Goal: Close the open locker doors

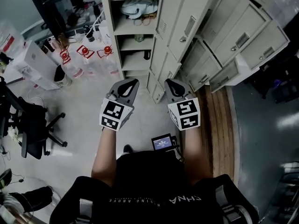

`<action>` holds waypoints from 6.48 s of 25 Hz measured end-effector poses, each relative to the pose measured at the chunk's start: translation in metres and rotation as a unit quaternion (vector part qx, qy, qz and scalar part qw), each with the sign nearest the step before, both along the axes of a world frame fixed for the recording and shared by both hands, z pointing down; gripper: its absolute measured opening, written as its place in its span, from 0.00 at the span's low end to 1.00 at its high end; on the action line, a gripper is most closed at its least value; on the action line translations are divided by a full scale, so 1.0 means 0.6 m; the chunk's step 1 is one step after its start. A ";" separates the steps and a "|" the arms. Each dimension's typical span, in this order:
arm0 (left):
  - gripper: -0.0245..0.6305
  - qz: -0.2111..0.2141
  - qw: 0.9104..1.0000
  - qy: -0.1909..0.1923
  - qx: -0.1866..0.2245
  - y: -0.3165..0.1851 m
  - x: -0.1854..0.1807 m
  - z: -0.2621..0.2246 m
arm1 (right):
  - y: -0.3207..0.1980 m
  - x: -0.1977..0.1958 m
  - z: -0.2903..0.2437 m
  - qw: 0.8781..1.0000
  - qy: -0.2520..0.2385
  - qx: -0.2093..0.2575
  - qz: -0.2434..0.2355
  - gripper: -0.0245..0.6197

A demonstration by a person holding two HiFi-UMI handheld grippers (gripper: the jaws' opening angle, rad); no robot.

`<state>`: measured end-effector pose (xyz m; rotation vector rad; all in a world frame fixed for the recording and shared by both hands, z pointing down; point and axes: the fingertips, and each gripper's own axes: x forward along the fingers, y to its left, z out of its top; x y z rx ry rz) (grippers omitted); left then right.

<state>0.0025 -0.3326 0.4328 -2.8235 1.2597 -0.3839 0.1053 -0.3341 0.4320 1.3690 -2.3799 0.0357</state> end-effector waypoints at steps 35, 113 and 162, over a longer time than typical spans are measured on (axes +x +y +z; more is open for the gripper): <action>0.07 0.016 0.999 -0.028 0.016 -0.081 0.184 -0.036 | -0.178 0.189 -0.137 0.994 -0.082 0.074 0.024 0.09; 0.18 -0.053 0.998 0.013 -0.028 -0.632 -0.262 -0.041 | -0.619 -0.338 -0.181 0.996 -0.038 0.055 -0.063 0.10; 0.14 -0.059 0.998 -0.028 0.024 -0.563 -0.264 -0.073 | -0.604 -0.319 -0.185 0.997 -0.031 0.066 -0.030 0.09</action>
